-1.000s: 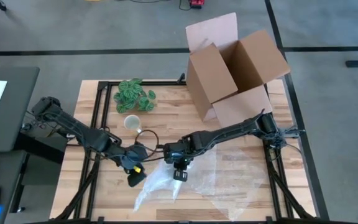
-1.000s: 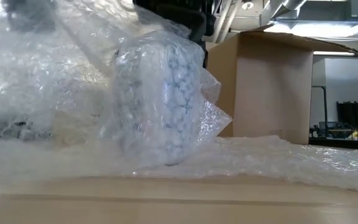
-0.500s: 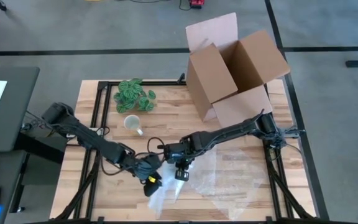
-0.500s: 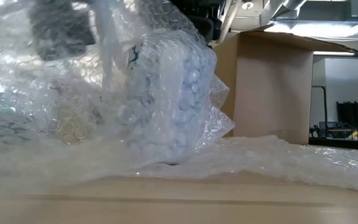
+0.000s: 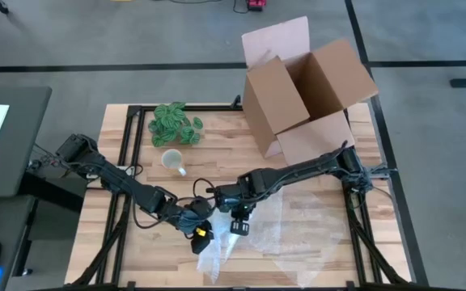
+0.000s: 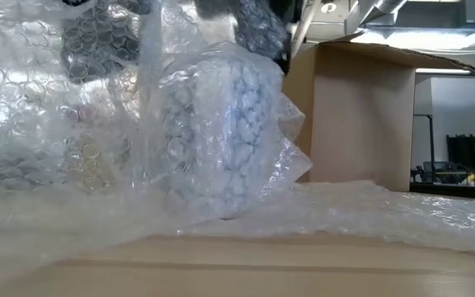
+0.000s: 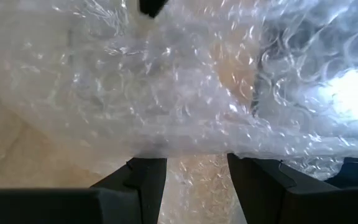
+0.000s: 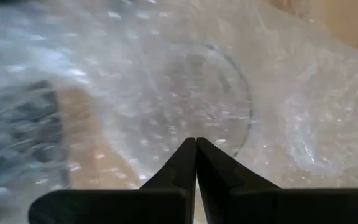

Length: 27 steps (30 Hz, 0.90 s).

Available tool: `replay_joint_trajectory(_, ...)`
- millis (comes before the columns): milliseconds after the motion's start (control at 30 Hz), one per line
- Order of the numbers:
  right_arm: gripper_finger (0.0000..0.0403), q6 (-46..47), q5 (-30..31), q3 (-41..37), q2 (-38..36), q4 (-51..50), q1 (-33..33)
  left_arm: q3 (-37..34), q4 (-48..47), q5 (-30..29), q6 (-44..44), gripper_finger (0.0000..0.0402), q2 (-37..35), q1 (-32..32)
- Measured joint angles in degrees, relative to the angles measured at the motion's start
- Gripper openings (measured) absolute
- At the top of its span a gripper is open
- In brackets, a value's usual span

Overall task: Wrap mug
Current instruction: Wrap the blue mug with bubble wrap

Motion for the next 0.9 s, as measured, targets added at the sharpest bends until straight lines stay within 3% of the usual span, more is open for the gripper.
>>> replay_joint_trajectory(300,0.0001,-0.4,-4.0,3.6,0.0,0.7,-0.1,0.0,0.0,0.0,0.7,0.0150,0.0,0.0)
replay_joint_trajectory(467,0.0001,-0.7,-4.7,-0.9,-0.2,6.6,0.1,0.0,-0.2,0.5,0.8,0.0150,0.0,0.0)
replay_joint_trajectory(633,0.0001,0.0,-5.0,-7.3,-0.1,10.6,0.0,0.0,-2.3,6.4,1.6,0.0150,-0.1,0.0)
replay_joint_trajectory(800,0.0000,1.3,-4.3,-11.9,-0.2,12.6,0.5,-0.1,-6.1,16.2,-2.6,0.0150,-1.2,0.1)
replay_joint_trajectory(900,0.0000,2.2,-2.2,-12.9,-0.2,12.8,1.1,-0.1,-7.5,18.3,-5.1,0.0150,-2.9,-0.1)
